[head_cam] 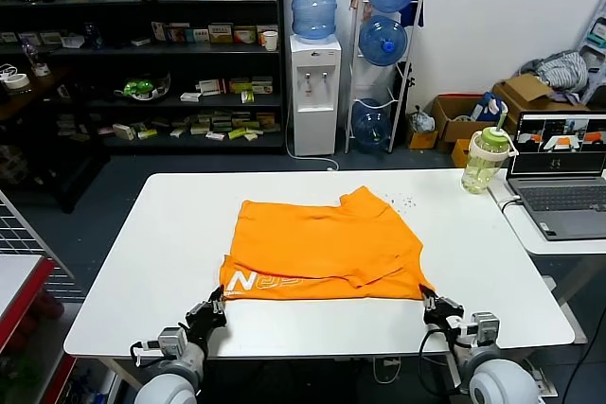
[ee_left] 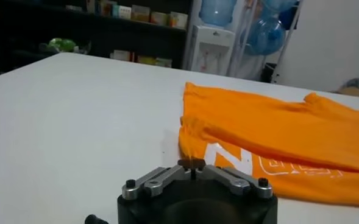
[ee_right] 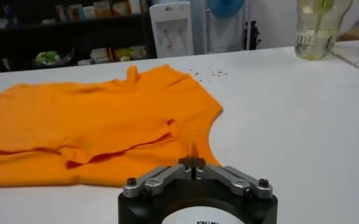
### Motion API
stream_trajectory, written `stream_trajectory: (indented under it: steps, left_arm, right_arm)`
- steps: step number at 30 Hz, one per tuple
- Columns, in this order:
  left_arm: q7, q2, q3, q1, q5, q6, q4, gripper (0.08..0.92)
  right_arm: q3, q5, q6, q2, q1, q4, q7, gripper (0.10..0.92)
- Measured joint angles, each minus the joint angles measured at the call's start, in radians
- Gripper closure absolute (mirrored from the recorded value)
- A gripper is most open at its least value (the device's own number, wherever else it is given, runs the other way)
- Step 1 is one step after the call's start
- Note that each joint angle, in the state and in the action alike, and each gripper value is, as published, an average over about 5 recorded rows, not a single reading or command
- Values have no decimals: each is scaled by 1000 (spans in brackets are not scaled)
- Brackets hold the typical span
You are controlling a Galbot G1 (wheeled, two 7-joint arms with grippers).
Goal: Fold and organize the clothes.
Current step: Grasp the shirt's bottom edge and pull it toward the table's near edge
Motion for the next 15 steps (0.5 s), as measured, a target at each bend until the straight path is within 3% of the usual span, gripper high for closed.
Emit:
stream_trajectory:
  steps: [15]
  left_arm:
    - [-56,87,-61,122,-115,45,-181,910]
  right_arm:
    - [76,45,-22,-60,-169,163,44,901]
